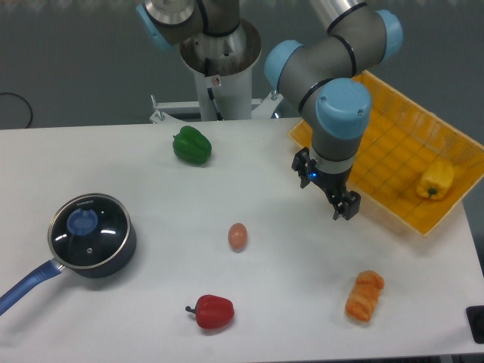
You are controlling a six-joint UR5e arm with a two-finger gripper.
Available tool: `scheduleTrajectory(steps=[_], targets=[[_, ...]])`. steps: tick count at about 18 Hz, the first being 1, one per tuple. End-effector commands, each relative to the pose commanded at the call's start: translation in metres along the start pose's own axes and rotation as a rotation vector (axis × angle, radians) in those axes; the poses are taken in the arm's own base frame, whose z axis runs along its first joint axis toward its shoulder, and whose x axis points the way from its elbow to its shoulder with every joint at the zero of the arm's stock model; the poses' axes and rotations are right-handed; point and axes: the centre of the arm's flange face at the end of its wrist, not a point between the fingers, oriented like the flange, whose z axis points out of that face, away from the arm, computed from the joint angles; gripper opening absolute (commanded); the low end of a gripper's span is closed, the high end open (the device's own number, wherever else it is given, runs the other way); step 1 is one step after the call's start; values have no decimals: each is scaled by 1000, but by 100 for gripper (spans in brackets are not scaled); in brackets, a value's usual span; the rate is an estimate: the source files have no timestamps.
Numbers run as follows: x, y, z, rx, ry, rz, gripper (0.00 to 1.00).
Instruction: Open the lid
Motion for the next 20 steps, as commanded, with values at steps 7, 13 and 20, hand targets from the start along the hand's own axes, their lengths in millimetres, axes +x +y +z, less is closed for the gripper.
scheduleTrajectory(steps=[7,13,20], targets=[[1,-3,1,3,2,3,100],[10,-21,-5,1,-8,21,100],[34,-73,-21,-5,-40,-152,100]])
